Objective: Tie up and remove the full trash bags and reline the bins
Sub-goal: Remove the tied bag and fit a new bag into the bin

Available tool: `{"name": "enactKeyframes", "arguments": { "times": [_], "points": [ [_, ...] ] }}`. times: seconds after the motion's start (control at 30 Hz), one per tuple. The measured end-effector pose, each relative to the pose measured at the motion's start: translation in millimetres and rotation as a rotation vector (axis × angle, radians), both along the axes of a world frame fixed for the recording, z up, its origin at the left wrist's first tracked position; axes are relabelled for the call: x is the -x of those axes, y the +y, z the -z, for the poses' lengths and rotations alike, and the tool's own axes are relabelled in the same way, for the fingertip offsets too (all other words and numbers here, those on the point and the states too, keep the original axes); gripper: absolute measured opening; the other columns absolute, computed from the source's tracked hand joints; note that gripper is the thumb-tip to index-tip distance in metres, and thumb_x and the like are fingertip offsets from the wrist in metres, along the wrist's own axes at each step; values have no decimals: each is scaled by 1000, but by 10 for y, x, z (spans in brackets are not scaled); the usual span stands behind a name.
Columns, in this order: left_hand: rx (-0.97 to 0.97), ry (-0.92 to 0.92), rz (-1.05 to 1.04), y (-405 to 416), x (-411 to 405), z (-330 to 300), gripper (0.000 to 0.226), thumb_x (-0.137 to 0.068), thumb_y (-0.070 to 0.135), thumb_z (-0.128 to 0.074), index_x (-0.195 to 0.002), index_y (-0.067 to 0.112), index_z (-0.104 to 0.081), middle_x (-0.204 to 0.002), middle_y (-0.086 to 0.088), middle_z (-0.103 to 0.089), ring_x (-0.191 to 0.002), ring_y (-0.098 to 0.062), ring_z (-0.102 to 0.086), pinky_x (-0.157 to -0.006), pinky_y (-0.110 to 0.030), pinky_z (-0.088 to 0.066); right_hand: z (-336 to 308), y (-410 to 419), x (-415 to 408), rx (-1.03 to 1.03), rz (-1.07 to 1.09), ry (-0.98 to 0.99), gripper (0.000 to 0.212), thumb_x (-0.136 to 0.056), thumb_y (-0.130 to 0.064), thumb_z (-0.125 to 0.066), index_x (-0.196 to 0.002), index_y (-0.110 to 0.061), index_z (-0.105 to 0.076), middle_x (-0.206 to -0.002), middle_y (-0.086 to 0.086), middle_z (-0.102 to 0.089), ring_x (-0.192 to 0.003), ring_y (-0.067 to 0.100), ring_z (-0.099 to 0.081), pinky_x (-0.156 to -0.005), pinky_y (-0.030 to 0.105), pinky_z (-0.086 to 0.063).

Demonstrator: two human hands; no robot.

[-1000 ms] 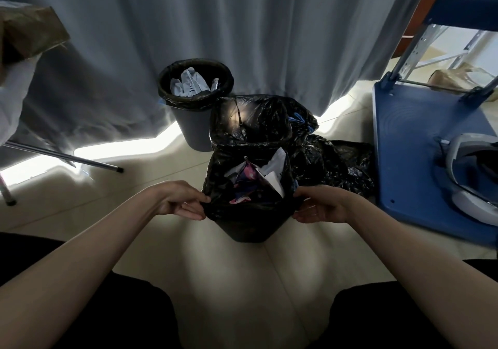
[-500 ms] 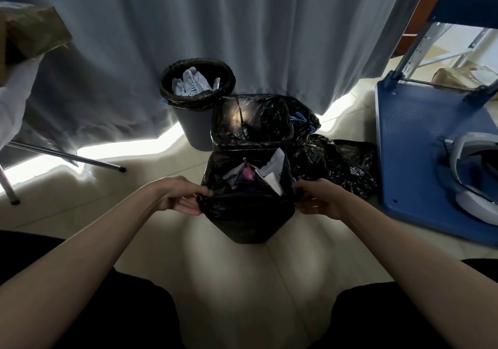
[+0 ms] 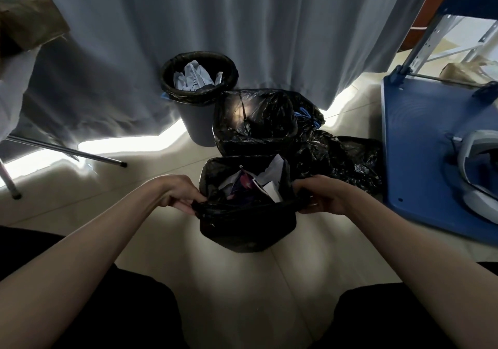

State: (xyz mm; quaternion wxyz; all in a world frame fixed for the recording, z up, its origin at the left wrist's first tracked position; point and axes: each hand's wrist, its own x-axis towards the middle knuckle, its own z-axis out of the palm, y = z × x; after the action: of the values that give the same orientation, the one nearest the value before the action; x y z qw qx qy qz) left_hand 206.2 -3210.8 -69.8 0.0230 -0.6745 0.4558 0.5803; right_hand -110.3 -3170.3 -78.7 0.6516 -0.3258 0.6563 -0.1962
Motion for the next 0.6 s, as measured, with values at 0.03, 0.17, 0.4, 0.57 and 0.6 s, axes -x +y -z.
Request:
{"name": "enactKeyframes", "arguments": {
  "times": [0.03, 0.17, 0.4, 0.57, 0.6],
  "points": [
    [-11, -5, 22, 3, -5, -6, 25, -81, -2, -70, -104, -11, -68, -80, -15, -72, -66, -15, -72, -59, -19, -57, -6, -24, -7, 7, 12, -2, 5, -83, -11, -62, -78, -9, -63, -74, 6, -60, -64, 18, -63, -61, 29, -56],
    [-15, 4, 23, -43, -85, -30, 30, -80, 10, -76, -107, -3, -70, -97, -16, -74, -83, -22, -73, -73, -26, -60, 15, -109, -68, 71, 118, 27, 13, -89, -19, -62, -95, -7, -64, -81, 9, -62, -67, 20, -61, -59, 29, -53],
    [44, 175, -188, -34, -66, 115, 60, -83, 68, -54, -103, 12, -68, -92, -4, -64, -84, -20, -58, -75, -31, -54, 44, -162, -72, 93, 213, -29, 21, -83, 1, -67, -103, 7, -69, -105, 24, -67, -89, 32, -65, -90, 43, -53],
    [165, 204, -345, -112, -15, 113, 30, -95, 41, -57, -101, 13, -65, -95, -5, -61, -74, -15, -56, -60, -24, -49, 63, -189, -33, 180, 316, -107, 22, -87, -10, -70, -105, 4, -69, -101, 20, -70, -89, 30, -68, -89, 41, -57],
    [185, 208, -363, -120, 2, 117, 24, -95, 33, -59, -100, 11, -65, -97, -6, -63, -75, -15, -58, -59, -24, -50, 71, -185, -33, 186, 314, -125, 15, -88, -8, -68, -99, 2, -69, -96, 18, -70, -82, 27, -69, -81, 36, -59]
  ]
}}
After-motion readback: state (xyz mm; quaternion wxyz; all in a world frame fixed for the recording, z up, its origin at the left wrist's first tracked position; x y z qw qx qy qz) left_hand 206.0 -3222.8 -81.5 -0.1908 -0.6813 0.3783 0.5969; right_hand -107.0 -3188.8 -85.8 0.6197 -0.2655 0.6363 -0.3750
